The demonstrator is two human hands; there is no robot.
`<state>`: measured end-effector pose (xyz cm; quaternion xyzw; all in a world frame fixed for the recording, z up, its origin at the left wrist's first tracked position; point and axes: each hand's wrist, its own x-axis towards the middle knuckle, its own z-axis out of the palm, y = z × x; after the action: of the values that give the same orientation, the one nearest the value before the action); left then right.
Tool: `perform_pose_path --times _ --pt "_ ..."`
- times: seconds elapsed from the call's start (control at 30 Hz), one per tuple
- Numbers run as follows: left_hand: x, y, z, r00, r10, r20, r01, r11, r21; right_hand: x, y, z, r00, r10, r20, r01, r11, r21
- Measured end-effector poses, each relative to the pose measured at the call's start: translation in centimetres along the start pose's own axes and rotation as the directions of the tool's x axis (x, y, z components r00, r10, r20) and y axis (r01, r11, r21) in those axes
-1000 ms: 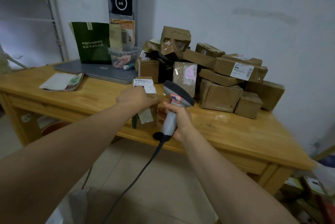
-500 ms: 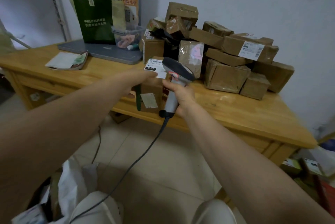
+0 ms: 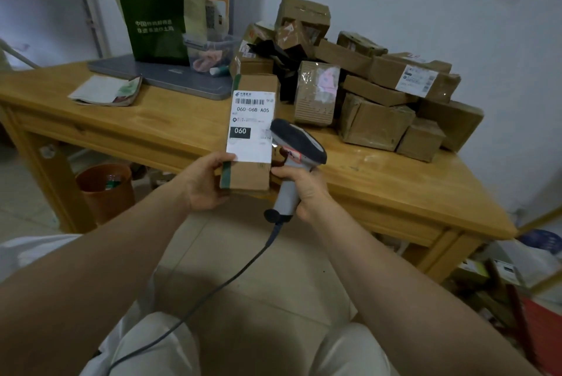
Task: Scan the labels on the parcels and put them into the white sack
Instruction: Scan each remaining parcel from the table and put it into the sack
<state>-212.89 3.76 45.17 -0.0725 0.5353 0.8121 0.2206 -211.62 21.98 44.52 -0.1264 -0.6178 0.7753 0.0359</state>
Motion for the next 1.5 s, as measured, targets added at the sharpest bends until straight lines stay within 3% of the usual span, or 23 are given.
perform_pose_path --times 0.3,0.47,0.63,0.77,0.87,1.07,1.5 --pt "-0.4 0.7 -1.5 0.993 0.075 0.094 -0.083 0.993 0.087 -0.8 -1.5 0.4 0.999 0.005 0.040 -0.006 1.000 0.019" --pt "-1.5 2.0 -2.0 0.979 0.098 0.179 -0.148 0.945 0.293 -1.2 -1.9 0.8 0.999 -0.021 0.045 0.021 1.000 -0.010" --pt "-1.9 4.8 -2.1 0.964 0.264 0.032 -0.262 0.919 0.294 -2.1 -3.9 1.6 0.982 -0.172 0.076 0.179 0.978 -0.103" --pt "-2.1 6.5 -2.9 0.905 0.408 -0.124 -0.267 0.768 0.582 -3.3 -5.6 2.5 0.963 -0.168 0.209 0.174 0.985 -0.009" --pt "-2.4 7.4 -3.5 0.862 0.493 -0.115 -0.311 0.695 0.648 -3.9 -6.5 3.3 0.960 -0.149 0.238 0.158 0.987 -0.019" --pt "-3.3 7.8 -4.0 0.839 0.532 -0.110 -0.318 0.645 0.695 -4.6 -6.9 4.6 0.952 -0.157 0.264 0.184 0.979 -0.083" --pt "-4.3 8.0 -4.9 0.822 0.542 -0.175 -0.288 0.660 0.694 -5.6 -7.3 5.8 0.947 -0.125 0.295 0.175 0.973 -0.149"
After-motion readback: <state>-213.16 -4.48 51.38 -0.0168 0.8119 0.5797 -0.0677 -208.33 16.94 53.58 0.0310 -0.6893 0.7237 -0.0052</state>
